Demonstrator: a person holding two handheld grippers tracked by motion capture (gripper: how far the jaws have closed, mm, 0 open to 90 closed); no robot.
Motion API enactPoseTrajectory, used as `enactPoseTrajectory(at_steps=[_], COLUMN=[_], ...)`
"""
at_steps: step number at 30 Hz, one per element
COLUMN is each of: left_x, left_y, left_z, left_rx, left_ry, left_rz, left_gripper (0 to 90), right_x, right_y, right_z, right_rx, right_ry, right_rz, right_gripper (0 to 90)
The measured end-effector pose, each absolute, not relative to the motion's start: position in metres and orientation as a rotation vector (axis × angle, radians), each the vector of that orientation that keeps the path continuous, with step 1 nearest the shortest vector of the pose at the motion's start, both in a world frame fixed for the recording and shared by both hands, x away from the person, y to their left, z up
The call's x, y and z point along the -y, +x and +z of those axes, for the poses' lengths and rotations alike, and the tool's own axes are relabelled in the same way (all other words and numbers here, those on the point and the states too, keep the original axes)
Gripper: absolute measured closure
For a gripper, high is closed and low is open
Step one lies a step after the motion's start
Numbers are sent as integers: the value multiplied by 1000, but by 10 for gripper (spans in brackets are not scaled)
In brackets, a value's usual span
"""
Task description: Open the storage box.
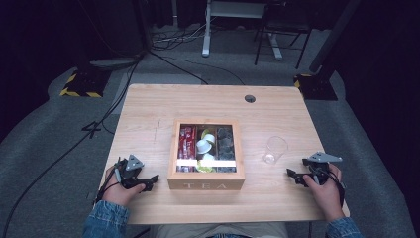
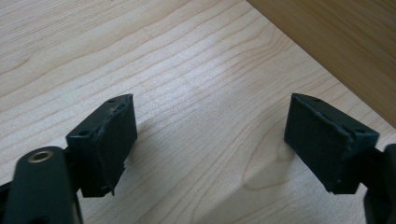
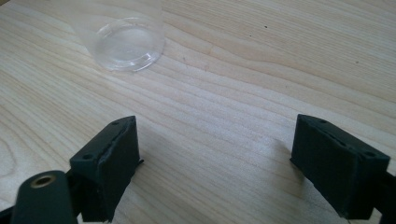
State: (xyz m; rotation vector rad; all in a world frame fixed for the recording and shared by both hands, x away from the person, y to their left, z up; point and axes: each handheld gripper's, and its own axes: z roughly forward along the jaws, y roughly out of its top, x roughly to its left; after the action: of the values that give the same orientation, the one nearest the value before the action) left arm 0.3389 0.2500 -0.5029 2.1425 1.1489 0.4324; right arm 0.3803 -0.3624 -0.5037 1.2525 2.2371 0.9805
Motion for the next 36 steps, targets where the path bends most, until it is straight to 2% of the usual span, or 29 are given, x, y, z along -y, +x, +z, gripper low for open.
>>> enactPoseTrajectory(at_steps=[3, 19, 30, 36], left_x=[-249, -254, -249, -238], left_y=[340, 338, 331, 325], left_z=[-499, -441, -413, -404], left_rx=[-1159, -1085, -1044, -972], left_ry=[2156, 2134, 1969, 1959], left_rz=[422, 453, 479, 467], left_gripper=[248, 264, 266, 265], right_x=[362, 363, 363, 363], right_y=[380, 379, 379, 379], right_z=[-504, -504, -504, -504], right_rx=[-2237, -2240, -2240, -2240], right_ry=[1251, 1249, 1249, 1249], right_rz=[980, 983, 984, 984], right_gripper=[154, 155, 155, 155])
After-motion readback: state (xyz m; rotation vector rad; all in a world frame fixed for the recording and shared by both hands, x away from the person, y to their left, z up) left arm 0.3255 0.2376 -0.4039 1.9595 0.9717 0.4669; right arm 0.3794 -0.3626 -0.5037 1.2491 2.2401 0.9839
